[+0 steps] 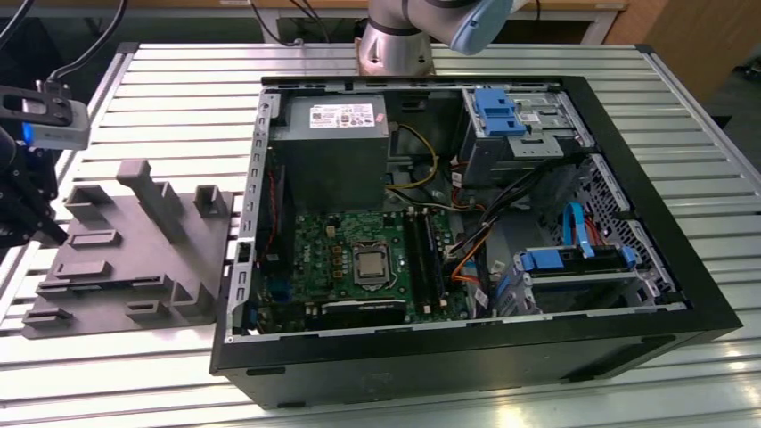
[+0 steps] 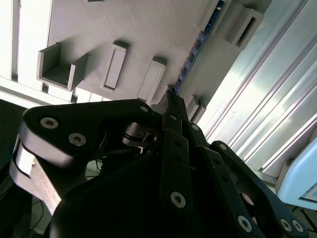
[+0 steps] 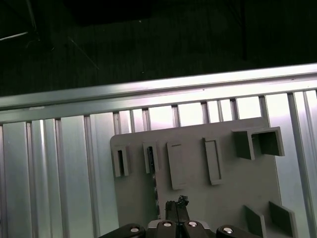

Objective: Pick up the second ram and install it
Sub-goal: 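Pick up the second ram and move it above second insertion slot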

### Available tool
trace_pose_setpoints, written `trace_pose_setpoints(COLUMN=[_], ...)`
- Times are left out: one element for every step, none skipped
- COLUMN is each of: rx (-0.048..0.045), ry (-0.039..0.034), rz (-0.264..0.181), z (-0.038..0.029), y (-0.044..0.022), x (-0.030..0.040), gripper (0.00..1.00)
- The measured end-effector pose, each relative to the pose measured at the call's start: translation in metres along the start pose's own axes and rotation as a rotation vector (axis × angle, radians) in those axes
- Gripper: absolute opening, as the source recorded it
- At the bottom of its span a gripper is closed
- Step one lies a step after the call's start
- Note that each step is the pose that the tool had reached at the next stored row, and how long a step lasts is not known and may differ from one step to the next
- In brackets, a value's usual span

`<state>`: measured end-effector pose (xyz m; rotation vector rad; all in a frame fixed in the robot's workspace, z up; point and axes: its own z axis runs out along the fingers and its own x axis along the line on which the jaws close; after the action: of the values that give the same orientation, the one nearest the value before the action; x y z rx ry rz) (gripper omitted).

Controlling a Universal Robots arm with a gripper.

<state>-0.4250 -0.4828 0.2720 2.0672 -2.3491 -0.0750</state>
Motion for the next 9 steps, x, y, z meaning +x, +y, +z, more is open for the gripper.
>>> trace_pose_setpoints(rx=[0.0000,0.0000,0.0000,-0.0001,-0.0001,-0.0002,-0.0002,-0.0002,-0.0002], ry=[0.0001,0.0001,0.0002,0.0002,0.0002,0.0003,0.0004,0.0004,0.0005], rz=[-0.001,-0.002,-0.004,-0.005,-0.006,-0.007,-0.008,-0.010,-0.011], z=[0.0003,0.0007,0.0010,0.0013,0.0016,0.0019,0.0023,0.0027,0.0031], y=[0.0000,0.0000,-0.0001,-0.0001,-0.0001,-0.0001,-0.0001,-0.0001,-0.0002], x=[0.0000,0.0000,0.0000,0.0000,0.0000,0.0001,0.0001,0.0001,0.0001], gripper=[0.11,0.11,0.11,0.11,0.11,0.11,0.11,0.11,0.11])
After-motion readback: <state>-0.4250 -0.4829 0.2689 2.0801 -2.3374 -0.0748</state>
